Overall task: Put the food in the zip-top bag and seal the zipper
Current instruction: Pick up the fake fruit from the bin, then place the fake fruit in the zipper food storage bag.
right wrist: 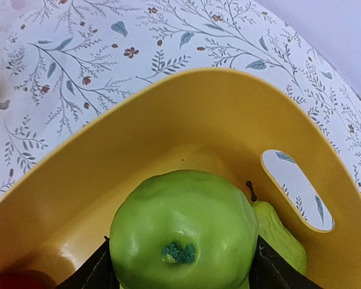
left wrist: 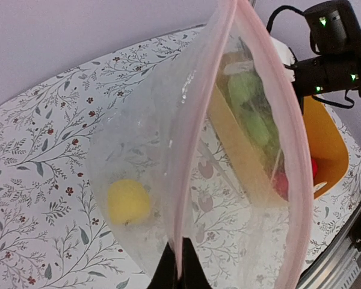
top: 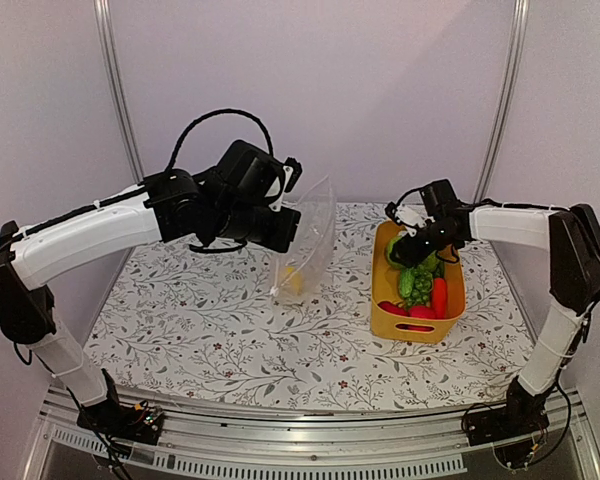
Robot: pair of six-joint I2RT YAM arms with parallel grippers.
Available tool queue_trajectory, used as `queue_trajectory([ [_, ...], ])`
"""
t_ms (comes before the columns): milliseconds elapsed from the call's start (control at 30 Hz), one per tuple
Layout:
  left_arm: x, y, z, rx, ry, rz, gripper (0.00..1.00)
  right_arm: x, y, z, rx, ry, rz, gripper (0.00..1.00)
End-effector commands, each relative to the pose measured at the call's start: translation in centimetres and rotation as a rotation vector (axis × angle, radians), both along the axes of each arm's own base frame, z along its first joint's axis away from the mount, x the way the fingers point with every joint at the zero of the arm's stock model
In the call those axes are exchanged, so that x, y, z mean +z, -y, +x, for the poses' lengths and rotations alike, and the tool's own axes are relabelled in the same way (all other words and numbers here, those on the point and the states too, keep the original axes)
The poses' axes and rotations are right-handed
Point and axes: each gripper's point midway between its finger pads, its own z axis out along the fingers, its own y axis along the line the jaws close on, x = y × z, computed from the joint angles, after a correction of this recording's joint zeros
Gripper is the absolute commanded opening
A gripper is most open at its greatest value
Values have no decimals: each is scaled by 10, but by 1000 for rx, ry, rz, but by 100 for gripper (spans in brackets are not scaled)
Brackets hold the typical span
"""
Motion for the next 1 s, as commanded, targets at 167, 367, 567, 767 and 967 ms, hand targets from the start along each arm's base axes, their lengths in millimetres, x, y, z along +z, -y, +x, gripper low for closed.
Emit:
queue_trajectory([
  [167, 3, 7, 6, -5, 21, -16, 0, 135, -20, -52, 157, 146, 243, 47],
  [367, 2, 20, 8, -21, 18, -47, 0, 207, -38, -85, 276, 209, 395, 47],
  [567, 2, 27, 14, -7, 26, -77, 0, 248, -74, -132, 456, 274, 473, 44],
  [767, 4, 30, 15, 0, 37, -129, 0, 288, -108, -174, 641, 260, 582, 44],
  [967, -1, 35, 14, -13, 20, -134, 0, 300, -136, -183, 714, 214, 642, 43],
])
